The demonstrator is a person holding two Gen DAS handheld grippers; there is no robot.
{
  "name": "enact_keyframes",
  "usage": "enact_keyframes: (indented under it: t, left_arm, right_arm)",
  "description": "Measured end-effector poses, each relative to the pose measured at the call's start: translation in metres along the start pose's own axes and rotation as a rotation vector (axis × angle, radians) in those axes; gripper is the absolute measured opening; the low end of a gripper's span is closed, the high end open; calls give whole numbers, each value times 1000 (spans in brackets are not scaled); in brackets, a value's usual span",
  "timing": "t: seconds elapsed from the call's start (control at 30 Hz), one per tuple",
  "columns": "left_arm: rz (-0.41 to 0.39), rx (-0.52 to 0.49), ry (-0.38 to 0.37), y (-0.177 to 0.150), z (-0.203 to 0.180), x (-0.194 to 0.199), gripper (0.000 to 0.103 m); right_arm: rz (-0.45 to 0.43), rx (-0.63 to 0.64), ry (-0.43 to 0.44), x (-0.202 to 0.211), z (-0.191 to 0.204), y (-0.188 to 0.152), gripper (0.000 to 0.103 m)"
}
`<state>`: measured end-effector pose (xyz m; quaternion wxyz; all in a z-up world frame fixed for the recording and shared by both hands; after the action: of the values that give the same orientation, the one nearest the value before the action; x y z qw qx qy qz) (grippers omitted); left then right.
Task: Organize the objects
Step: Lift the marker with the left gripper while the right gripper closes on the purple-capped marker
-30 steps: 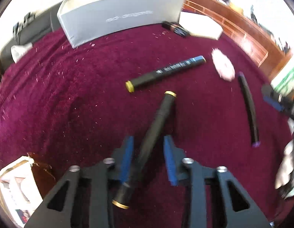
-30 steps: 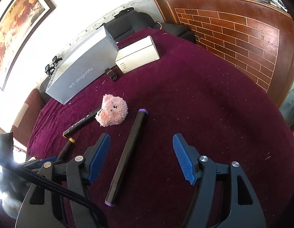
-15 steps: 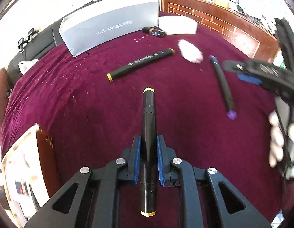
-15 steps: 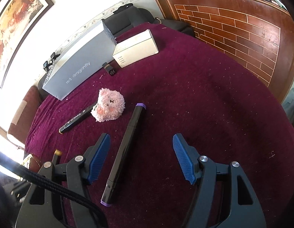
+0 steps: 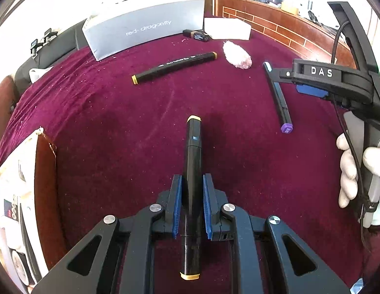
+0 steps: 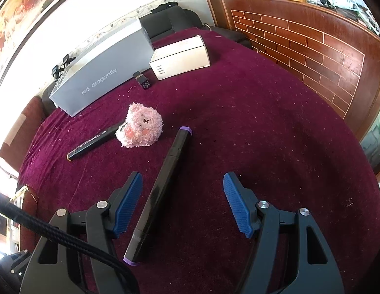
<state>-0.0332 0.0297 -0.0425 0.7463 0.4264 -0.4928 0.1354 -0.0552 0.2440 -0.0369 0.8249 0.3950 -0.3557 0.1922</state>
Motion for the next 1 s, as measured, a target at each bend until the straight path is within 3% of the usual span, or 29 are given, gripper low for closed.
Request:
enact_keyframes:
  t: [0.47, 0.83, 1.0]
  left_arm:
    - [-105, 55, 75, -8, -2, 4, 13]
    - [-111, 80, 59, -9, 3, 4, 16]
    - [-116, 96, 43, -10, 5, 3, 16]
  right_arm:
    - [4, 65, -33, -4, 9, -5, 68]
    - [9, 74, -28, -5, 9, -7, 73]
    - [14, 49, 16, -3, 6, -6, 78]
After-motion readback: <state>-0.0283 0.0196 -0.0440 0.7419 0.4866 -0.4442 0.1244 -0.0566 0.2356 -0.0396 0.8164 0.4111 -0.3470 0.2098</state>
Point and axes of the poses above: each gripper's, at about its wrist camera, not at the fingertips, and x roughly against the way its jaws point, z to its left, y to its top, the point moved 6 cm from there along -x, roughly the way its jaws point, and after that the axes turned 12 degrees about -x, right-handed, at the moved point
